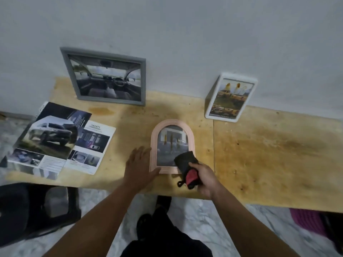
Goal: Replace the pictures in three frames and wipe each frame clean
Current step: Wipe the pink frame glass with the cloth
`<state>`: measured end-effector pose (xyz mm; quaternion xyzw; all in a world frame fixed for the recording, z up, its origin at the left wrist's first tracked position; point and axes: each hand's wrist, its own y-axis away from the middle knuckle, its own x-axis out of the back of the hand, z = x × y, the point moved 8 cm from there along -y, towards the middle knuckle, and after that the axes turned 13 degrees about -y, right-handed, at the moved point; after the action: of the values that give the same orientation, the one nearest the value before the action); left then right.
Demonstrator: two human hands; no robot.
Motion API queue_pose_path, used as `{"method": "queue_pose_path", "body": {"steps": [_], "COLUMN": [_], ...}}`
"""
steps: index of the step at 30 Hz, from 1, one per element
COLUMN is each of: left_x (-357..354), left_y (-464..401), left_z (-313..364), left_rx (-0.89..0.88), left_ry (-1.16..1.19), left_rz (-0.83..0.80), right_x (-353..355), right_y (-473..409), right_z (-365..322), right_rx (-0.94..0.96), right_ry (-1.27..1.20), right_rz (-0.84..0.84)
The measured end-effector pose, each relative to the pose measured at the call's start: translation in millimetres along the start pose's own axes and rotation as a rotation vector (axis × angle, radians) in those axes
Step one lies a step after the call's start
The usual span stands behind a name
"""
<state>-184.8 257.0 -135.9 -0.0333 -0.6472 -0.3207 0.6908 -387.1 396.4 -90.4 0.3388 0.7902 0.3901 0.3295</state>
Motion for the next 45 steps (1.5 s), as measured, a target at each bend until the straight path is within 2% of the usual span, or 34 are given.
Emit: {"method": "queue_pose_path", "body": {"steps": [3,5,8,12,15,21,27,39,45], "left_x": [0,-5,-11,-17,-18,-12,-16,-19,-19], "left_y": [-11,-19,-24,-25,-26,-24,-26,-28,-28], "left_z": [-2,-3,-4,-3,-4,-2,-4,-4,-4], "left_rx": [-0.072,-0.130,-0.195,-0.230,-0.232,-0.258,-0.254,-0.232,-0.233], "left_ry": [-0.062,-0.098,-0.143,-0.171,-0.153,-0.108,-0.101,-0.128,-0.123], "left_rz": [0.086,0.072,0.133,0.186,0.219,0.322,0.297,0.259,0.301], "right_x": [-21,-43,-85,-131,-144,-142,-150,-149,-153], "right_y": [-31,-51,-75,-101,-109,-115,-114,-114,-104], "right_z": [-39,-73,-105,-98,-81,-72,-74,-66,-36], "right_rx": [0.193,0.352,0.569,0.826,0.892,0.940,0.940,0.904,0.998], "right_ry": [0.184,0.398,0.743,1.469,1.737,1.775,1.861,1.870,1.860], "right_rz": [0.031,0.042,-0.004,-0.079,-0.084,-0.054,-0.008,-0.039,-0.194]}}
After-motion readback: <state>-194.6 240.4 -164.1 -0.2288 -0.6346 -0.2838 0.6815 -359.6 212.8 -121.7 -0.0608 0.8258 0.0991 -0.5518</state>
